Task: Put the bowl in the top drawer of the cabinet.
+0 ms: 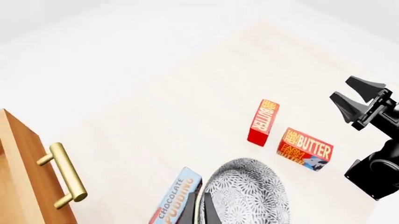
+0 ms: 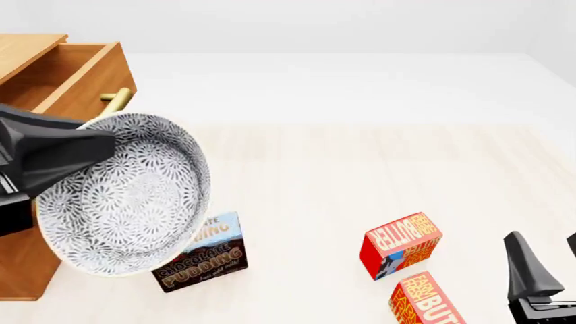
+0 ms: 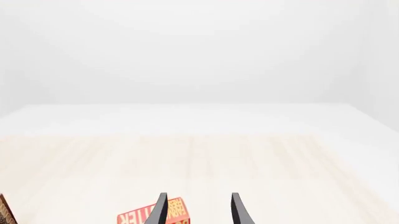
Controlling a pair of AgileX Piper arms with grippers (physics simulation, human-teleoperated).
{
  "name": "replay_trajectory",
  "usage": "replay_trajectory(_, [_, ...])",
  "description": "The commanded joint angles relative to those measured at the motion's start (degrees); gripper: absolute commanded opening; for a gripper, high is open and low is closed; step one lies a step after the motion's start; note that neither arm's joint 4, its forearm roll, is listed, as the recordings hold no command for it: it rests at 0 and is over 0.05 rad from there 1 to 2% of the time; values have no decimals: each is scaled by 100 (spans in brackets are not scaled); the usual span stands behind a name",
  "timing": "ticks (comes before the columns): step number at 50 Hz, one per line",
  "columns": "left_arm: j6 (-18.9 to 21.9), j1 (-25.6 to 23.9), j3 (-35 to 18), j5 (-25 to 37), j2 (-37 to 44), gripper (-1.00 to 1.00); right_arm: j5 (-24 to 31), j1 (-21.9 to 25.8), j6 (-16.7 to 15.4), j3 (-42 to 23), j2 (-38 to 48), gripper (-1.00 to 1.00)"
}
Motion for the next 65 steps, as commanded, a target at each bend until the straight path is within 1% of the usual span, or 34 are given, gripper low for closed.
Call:
replay_trajectory(1, [109,85,-238,137,-45,-100,-26,1,-11,-1,-1,100])
replay_trajectory(14, [109,85,-238,137,-45,-100,-26,1,-11,-1,-1,100])
replay_trajectory(15, [-22,248,-215,173,24,-100,-25,4,-11,-1,-1,100])
replay_trajectory(17, [-15,142,-282,182,13,-100,-8,-10,1,0,0,100])
replay_trajectory(18, [-157,232,-269,201,55,-100,-4,-13,6,0,0,100])
replay_trajectory(19, [-78,221,-300,196,54,-100,4,-21,6,0,0,100])
replay_trajectory(20, [-126,255,-321,198,68,-100,7,-18,8,0,0,100])
replay_trajectory(21, [-267,307,-322,219,98,-100,9,-24,8,0,0,100])
replay_trajectory(22, [-221,291,-357,226,95,-100,11,-24,8,0,0,100])
replay_trajectory(25, [-386,398,-422,252,139,-100,12,-26,12,0,0,100])
replay_trajectory(27, [-369,437,-499,279,160,-100,12,-25,15,0,0,100])
replay_trajectory(28, [-455,492,-507,286,172,-100,13,-21,19,1,0,100])
replay_trajectory(30, [-464,515,-551,302,193,-100,16,-23,21,1,0,100])
replay_trajectory(31, [-573,602,-576,313,211,-100,16,-21,24,1,0,100])
replay_trajectory(33, [-520,633,-690,338,241,-100,15,-20,21,1,0,100])
replay_trajectory(36, [-618,708,-843,391,306,-100,16,-20,20,1,0,100])
replay_trajectory(39, [-612,846,-902,414,351,-100,15,-17,19,1,0,100])
replay_trajectory(41, [-587,1042,-912,415,402,-100,16,-16,17,1,0,100])
replay_trajectory(42, [-552,1043,-944,403,414,-100,13,-13,18,1,0,100])
replay_trajectory(44, [-585,1288,-990,379,525,-100,13,-11,19,1,0,100])
replay_trajectory(46, [-579,1335,-1029,382,558,-100,12,-10,19,1,0,100])
replay_trajectory(47, [-803,1424,-1109,392,608,-100,12,-13,18,1,0,100])
replay_trajectory(48, [-785,1532,-1158,403,657,-100,12,-10,17,1,0,100])
replay_trajectory(49, [-596,1658,-1270,400,710,-100,12,-8,14,1,0,100])
replay_trajectory(50, [-950,1596,-1283,423,707,-100,15,-8,13,1,0,100])
replay_trajectory(51, [-927,1599,-1382,459,724,-100,12,-9,11,0,0,100])
replay_trajectory(52, [-790,1653,-1485,506,780,-100,18,-10,7,0,0,100])
replay_trajectory(53, [-900,1685,-1539,518,799,-100,18,-10,8,0,0,100])
replay_trajectory(57, [-894,1822,-1703,558,902,-100,17,-10,5,0,0,100])
replay_trajectory(58, [-1031,1829,-1742,557,903,-100,20,-15,6,0,0,100])
replay_trajectory(59, [-962,1878,-1795,569,933,-100,18,-18,5,0,0,100])
replay_trajectory(60, [-1054,1976,-1840,560,968,-100,20,-19,5,0,0,100])
replay_trajectory(63, [-1101,2127,-1856,543,1025,-100,14,-17,9,0,0,100])
replay_trajectory(65, [-1218,2212,-1868,529,1052,-100,15,-15,10,0,0,100])
